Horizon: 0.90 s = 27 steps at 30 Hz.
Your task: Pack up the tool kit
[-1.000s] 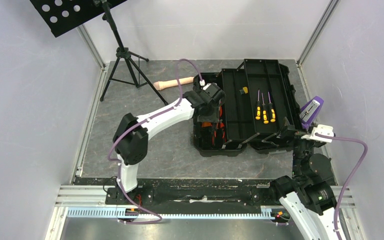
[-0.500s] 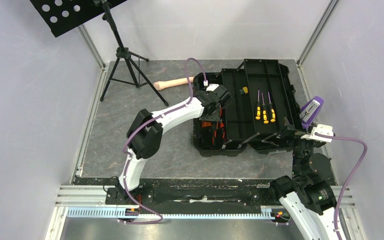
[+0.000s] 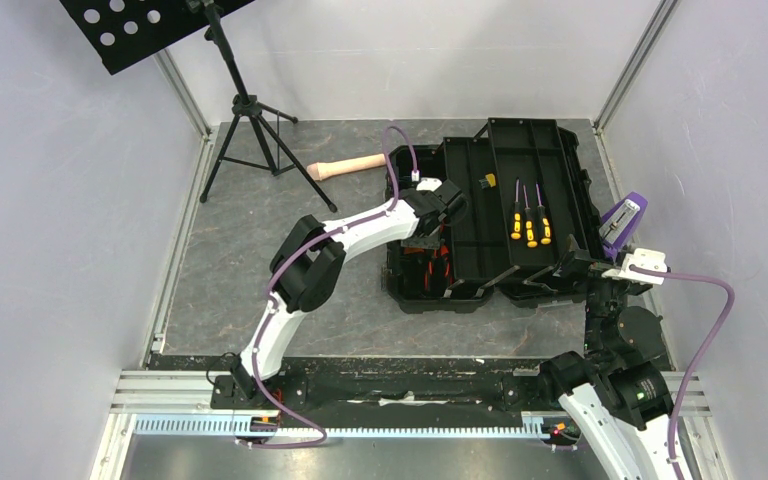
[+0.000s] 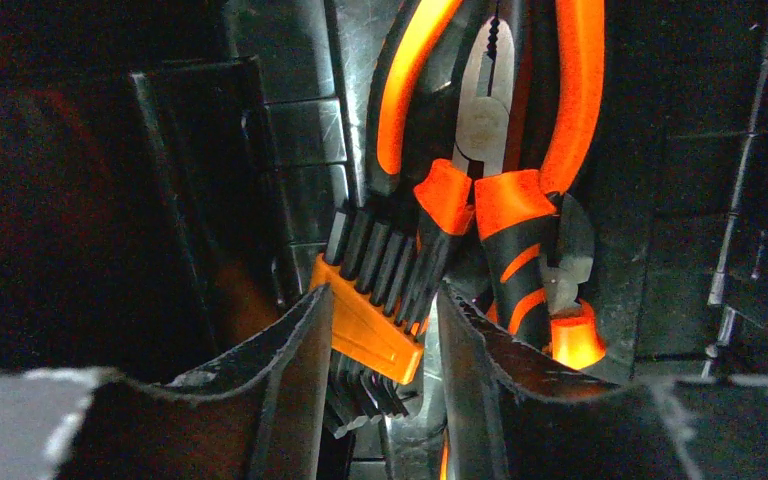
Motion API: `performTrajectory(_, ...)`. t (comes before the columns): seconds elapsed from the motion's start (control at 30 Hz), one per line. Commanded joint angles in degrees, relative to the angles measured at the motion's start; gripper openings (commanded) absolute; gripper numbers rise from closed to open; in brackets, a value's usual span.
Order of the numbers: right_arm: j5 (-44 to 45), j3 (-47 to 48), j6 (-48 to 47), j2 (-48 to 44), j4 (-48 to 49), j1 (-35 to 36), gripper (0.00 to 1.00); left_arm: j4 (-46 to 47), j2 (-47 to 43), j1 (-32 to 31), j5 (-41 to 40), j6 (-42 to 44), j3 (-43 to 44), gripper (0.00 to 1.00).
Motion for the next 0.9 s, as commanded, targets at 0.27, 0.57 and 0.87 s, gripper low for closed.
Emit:
performTrajectory(0.27,0.9,1.1,-0.3,-0.1,0.7,0.2,0.98,-0.6,-1.9,0.0,-3.1,-1.2,1.2,0.2)
performTrajectory(0.57,0.7,1.0,-0.2,-0.1,0.8,0.2,0.98,-0.6,-8.0,0.4,-1.2,0.2,2.0,0.04)
performTrajectory(0.87,0.8,1.0,-0.1,-0.5,0.5,0.2,0.98,-1.2,-8.0,1.9,-0.1,0.0,0.6,0.02)
